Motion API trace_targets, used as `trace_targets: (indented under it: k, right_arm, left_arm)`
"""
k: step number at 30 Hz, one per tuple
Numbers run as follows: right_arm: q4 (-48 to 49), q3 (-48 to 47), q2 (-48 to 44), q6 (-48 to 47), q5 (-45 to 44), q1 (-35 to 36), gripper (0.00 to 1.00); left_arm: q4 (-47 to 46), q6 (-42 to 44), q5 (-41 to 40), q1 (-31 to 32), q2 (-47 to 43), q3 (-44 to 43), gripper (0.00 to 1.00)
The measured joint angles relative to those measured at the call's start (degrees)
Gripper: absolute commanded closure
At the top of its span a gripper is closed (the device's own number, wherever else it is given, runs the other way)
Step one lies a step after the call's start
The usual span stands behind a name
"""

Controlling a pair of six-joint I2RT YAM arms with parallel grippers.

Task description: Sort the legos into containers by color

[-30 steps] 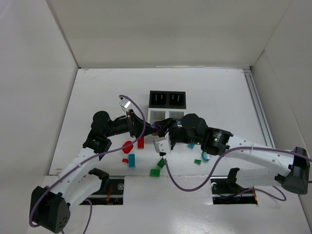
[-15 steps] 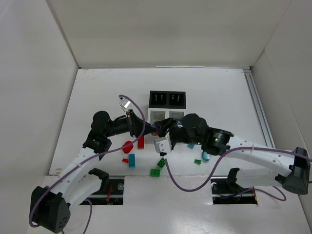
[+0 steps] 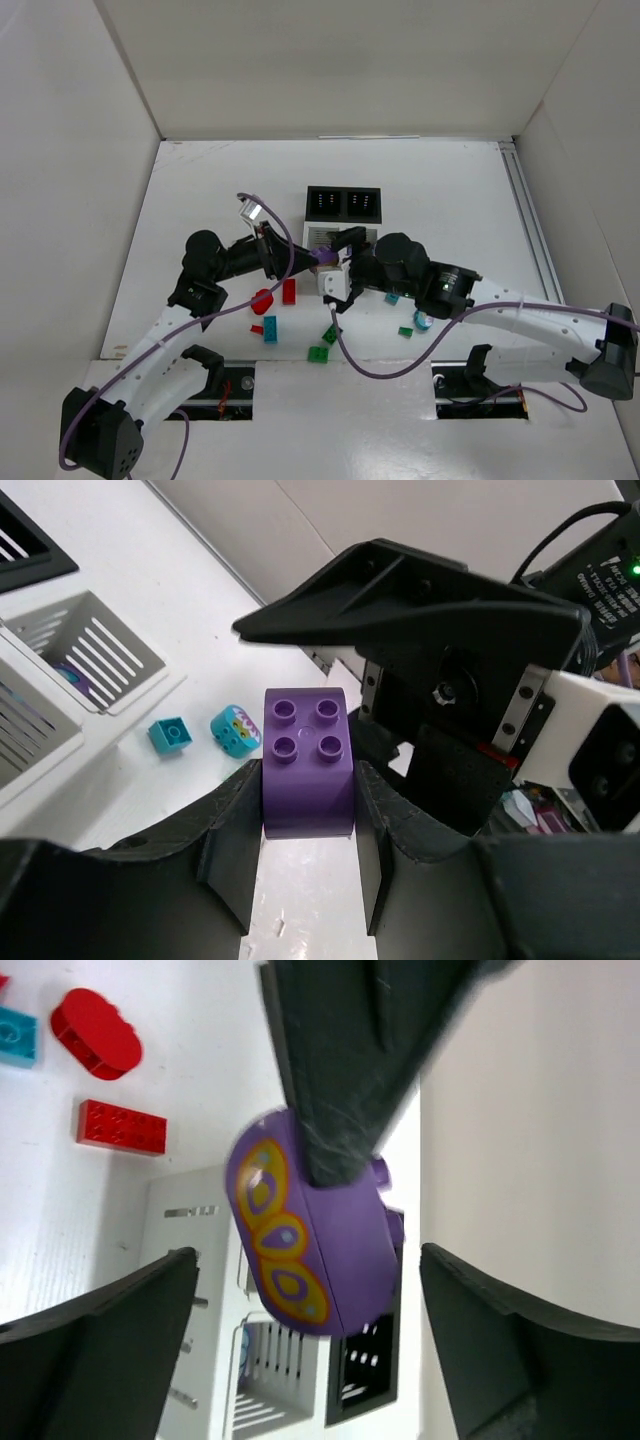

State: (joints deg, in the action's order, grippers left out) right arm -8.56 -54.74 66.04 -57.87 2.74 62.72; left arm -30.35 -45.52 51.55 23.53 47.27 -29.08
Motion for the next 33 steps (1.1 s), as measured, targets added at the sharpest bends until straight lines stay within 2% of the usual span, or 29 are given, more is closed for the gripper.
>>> trace_targets:
  k: [6, 10, 13, 17, 19, 22, 27, 28, 31, 33]
  right_arm:
    - [-0.72, 0.0, -5.18, 10.58, -9.22, -0.13, 0.0]
    - [-3.17, -0.87, -8.28, 19.28, -7.74, -4.15, 0.0]
    - [-4.59, -2.21, -8.09, 24.85, 2.4, -12.9, 0.0]
    - [-2.03, -2.75, -3.58, 29.59, 26.43, -26.99, 0.02]
    - [-0.98, -3.39, 0.79, 30.49, 38.45, -29.24, 0.04]
    - [-0.42, -5.35, 7.26, 31.19, 51.15, -27.56, 0.04]
    - [-0.31, -7.41, 9.73, 32.22, 58.88, -24.63, 0.12]
    - [0.07, -7.69, 9.62, 32.54, 59.47, -24.65, 0.18]
    - [1.46, -8.33, 9.33, 34.67, 59.6, -24.74, 0.29]
    - [2.97, -8.33, 9.22, 36.48, 59.36, -24.74, 0.33]
  left_arm:
    - [-1.97, 3.91, -3.08, 0.0, -0.42, 0.0, 1.0]
    - [-3.85, 7.96, -4.76, 0.0, -0.46, -0.11, 1.0]
    - [-4.52, 10.95, -4.94, 0.0, 0.74, -1.05, 1.0]
    - [-6.86, 13.9, -2.95, 0.0, 3.34, -2.23, 1.0]
    - [-8.66, 14.93, -1.18, 0.0, 4.39, -2.25, 1.0]
    - [-10.73, 16.13, 0.74, 0.0, 5.11, -2.25, 1.0]
    - [-12.28, 18.32, 2.95, 0.0, 4.92, -2.27, 1.0]
    - [-12.28, 18.97, 3.06, 0.13, 4.61, -2.36, 1.0]
    - [-12.28, 20.35, 3.34, 0.22, 3.54, -2.43, 1.0]
    - [-12.26, 21.2, 3.34, 0.28, 2.73, -2.43, 1.0]
